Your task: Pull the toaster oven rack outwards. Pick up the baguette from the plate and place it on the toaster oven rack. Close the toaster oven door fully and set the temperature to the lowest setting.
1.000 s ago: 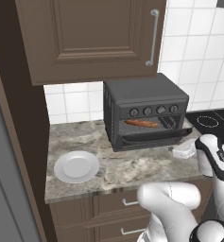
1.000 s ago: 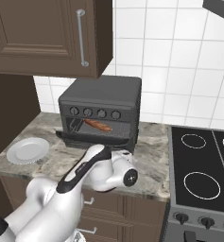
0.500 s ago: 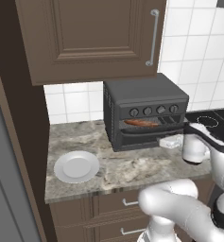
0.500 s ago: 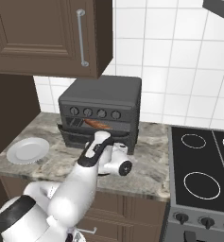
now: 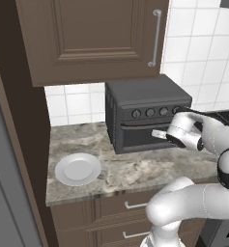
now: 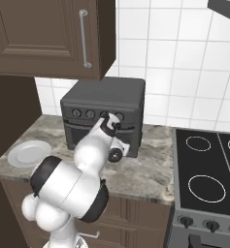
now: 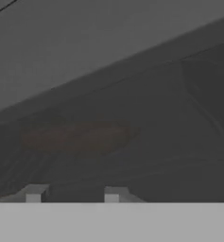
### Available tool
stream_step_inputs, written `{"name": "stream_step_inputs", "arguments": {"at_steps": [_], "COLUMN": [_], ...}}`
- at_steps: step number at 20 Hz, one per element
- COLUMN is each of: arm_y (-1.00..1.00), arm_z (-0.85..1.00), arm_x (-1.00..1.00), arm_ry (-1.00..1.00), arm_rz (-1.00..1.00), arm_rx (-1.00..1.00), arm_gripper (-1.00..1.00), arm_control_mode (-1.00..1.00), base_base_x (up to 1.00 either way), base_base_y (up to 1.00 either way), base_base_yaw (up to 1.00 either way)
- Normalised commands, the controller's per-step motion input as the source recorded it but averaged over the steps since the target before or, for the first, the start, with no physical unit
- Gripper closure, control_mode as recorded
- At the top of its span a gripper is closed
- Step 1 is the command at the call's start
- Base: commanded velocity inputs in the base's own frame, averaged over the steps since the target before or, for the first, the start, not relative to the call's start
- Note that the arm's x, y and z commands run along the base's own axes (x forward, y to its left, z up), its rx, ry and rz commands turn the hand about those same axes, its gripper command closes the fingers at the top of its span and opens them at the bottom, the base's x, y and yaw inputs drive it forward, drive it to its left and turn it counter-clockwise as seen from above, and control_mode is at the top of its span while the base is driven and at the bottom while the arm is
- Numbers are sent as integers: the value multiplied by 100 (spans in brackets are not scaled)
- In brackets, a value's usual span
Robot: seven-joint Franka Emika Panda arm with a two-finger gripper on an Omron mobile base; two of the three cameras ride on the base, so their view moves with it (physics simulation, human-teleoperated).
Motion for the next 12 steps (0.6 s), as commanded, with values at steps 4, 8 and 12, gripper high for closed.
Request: {"name": "stream_step_inputs", "arguments": {"at_steps": [4,8,12], "arm_y": [2,-64,-95], "arm_z": [5,30,46], "arm_x": [57,-5,-23], "arm_ry": [0,-1,-8], "arm_rz": [4,0,0], "arm_rx": [18,0,5], "arm_gripper": [-100,-100,-100], "arm_control_mode": [-100,-100,-100], "base_base_x": [0,0,0], "base_base_y": [0,0,0], "base_base_yaw": [0,0,0]}}
